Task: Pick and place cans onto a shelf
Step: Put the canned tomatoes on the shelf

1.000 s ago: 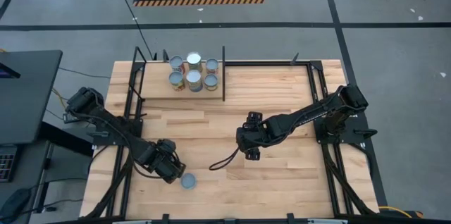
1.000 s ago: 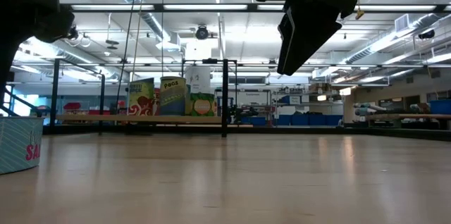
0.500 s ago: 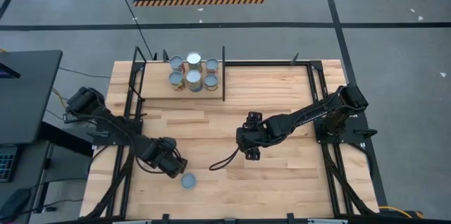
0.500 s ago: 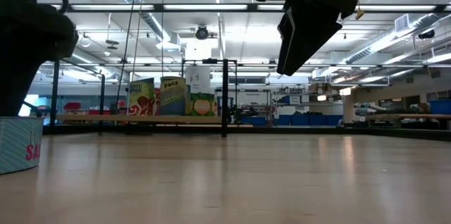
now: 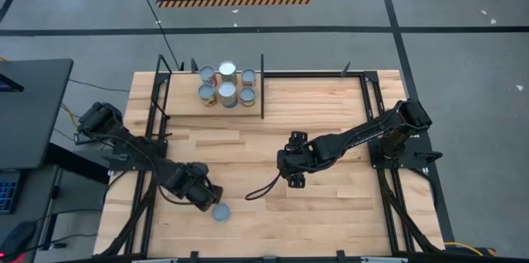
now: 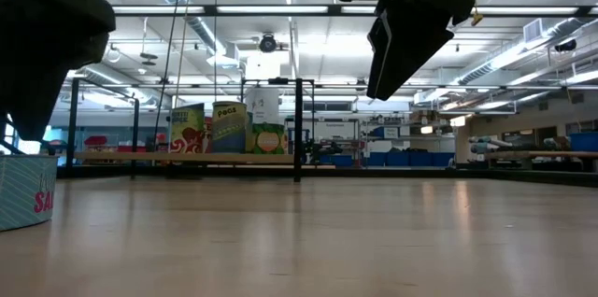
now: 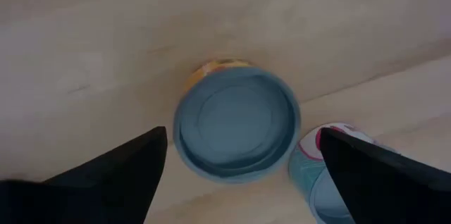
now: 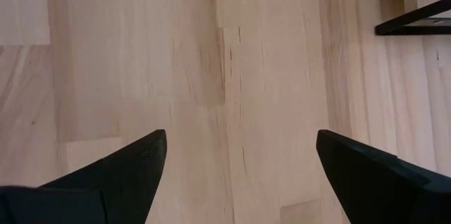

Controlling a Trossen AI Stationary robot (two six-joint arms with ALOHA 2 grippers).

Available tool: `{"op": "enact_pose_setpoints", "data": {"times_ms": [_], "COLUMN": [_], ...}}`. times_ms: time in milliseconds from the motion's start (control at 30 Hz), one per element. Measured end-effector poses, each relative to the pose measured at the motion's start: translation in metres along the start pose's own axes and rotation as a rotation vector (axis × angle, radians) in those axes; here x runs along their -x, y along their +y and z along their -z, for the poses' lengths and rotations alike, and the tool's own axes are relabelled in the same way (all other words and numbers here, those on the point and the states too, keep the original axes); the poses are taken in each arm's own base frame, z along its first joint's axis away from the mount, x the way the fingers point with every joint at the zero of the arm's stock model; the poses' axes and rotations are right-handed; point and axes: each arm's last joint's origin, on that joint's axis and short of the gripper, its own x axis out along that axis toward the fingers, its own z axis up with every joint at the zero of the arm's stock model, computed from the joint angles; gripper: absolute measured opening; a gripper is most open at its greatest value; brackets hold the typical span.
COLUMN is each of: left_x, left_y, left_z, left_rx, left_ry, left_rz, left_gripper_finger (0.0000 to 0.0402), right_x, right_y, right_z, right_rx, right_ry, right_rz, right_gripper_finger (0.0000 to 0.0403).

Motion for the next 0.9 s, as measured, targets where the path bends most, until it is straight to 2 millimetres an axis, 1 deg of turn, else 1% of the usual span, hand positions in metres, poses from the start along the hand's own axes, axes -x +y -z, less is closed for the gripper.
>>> {"op": "enact_pose_setpoints", "data": {"times_ms": [167,333,433,633,733,900], "left_x": [-0.003,-0.007,-0.008,-0.023,-0.03,-0.03], "left_y": [0.004,0.002,0.002,-0.002,-0.006,-0.008], "left_z": [-0.001,0.0,0.0,0.003,0.003,-0.004], "left_rx": [0.043,0.067,0.083,0.094,0.073,-0.004], "left_ry": [-0.014,0.007,0.013,0.021,0.026,0.015], "left_rz": [-0.011,0.031,0.022,0.001,0.016,0.016], "left_gripper_finger": [0.0378,0.0378,0.0378,0.0378,0.0378,0.0376], "right_x": [0.0,0.0,0.0,0.0,0.0,0.0], "right_y": [0.0,0.0,0.0,0.0,0.0,0.0], "right_z": [0.0,0.0,0.0,0.0,0.0,0.0], "right_rx": [0.0,0.003,0.003,0.021,0.023,0.022], "right_ry": [0.0,0.001,0.001,0.002,0.002,0.001], "right_rz": [0.0,0.0,0.0,0.0,0.001,0.001], "right_gripper_finger": [0.0374,0.0374,0.0374,0.0374,0.0374,0.0374]}}
